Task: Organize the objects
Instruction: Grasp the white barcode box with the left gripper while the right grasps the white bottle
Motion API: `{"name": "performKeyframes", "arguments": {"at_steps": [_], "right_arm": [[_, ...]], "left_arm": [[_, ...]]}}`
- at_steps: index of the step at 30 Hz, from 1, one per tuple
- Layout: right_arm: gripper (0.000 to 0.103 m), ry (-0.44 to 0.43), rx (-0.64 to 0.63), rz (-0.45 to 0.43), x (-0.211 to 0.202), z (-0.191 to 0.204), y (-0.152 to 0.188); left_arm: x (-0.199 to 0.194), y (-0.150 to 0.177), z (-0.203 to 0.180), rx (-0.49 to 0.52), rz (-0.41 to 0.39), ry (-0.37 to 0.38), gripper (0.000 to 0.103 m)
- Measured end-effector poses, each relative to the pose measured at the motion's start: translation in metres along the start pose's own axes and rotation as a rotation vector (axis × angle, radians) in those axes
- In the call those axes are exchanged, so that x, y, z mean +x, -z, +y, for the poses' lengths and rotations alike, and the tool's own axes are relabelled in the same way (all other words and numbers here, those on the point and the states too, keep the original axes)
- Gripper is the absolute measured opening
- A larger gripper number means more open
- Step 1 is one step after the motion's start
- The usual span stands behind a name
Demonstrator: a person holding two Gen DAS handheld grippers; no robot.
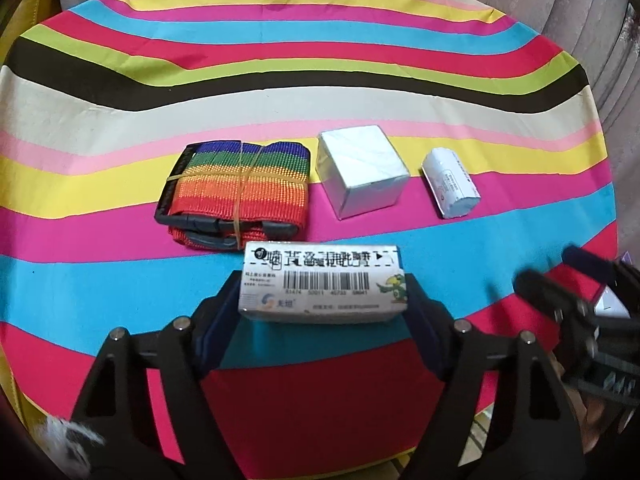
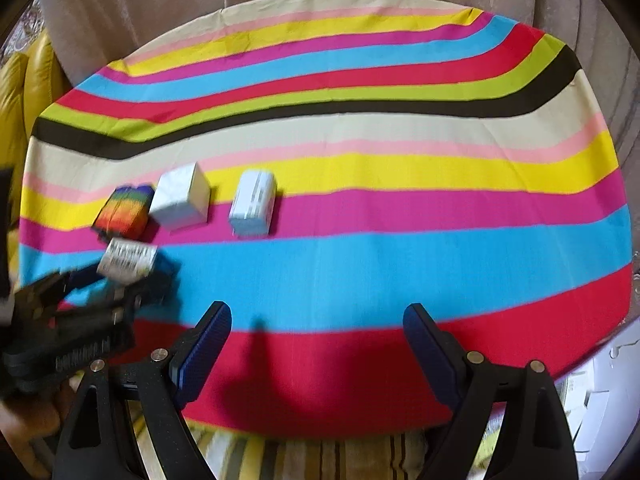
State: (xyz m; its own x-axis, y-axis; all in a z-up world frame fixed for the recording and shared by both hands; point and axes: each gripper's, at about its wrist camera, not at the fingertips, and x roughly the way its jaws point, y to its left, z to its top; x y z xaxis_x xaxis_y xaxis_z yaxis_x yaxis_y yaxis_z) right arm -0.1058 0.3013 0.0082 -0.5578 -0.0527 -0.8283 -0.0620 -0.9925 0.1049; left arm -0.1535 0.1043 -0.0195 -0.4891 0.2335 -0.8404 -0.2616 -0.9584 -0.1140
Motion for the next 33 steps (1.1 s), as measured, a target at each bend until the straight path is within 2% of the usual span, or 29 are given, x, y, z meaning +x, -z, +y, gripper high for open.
{"name": "performKeyframes", "arguments": {"at_steps": [9, 15, 21, 23, 24, 25, 26, 33], "right_arm": [[0.089, -0.005, -0.046, -0.076, 0.013, 0.020, -0.023], [0.086, 0.027, -0.081, -0.086, 0.030, 0.034, -0.036], [0.064, 0.049, -0.087, -0.047, 0.052, 0.038, -0.044], [0.048, 0.045, -0.087, -0.038, 0.055, 0.037, -0.044], [0.044, 0.050, -0.090, -0.041, 0.055, 0.038, -0.043], [0.034, 0.042, -0.092, -0.044, 0.054, 0.038, -0.043], [0.030, 0.033, -0.094, -0.043, 0.053, 0.037, -0.043], [0.030, 0.011, -0.079, -0.066, 0.036, 0.031, -0.032]], "left_arm": [[-0.007, 0.008, 0.015, -0.069, -0.039, 0.015, 0.079], [-0.018, 0.011, 0.022, -0.107, -0.087, 0.002, 0.079], [-0.022, 0.013, 0.020, -0.112, -0.109, -0.006, 0.079], [-0.023, 0.013, 0.021, -0.110, -0.116, -0.009, 0.079], [-0.024, 0.014, 0.020, -0.110, -0.120, -0.010, 0.079], [-0.026, 0.014, 0.020, -0.112, -0.126, -0.012, 0.079], [-0.028, 0.015, 0.020, -0.113, -0.132, -0.014, 0.079], [-0.040, 0.018, 0.016, -0.125, -0.168, -0.018, 0.079]]}}
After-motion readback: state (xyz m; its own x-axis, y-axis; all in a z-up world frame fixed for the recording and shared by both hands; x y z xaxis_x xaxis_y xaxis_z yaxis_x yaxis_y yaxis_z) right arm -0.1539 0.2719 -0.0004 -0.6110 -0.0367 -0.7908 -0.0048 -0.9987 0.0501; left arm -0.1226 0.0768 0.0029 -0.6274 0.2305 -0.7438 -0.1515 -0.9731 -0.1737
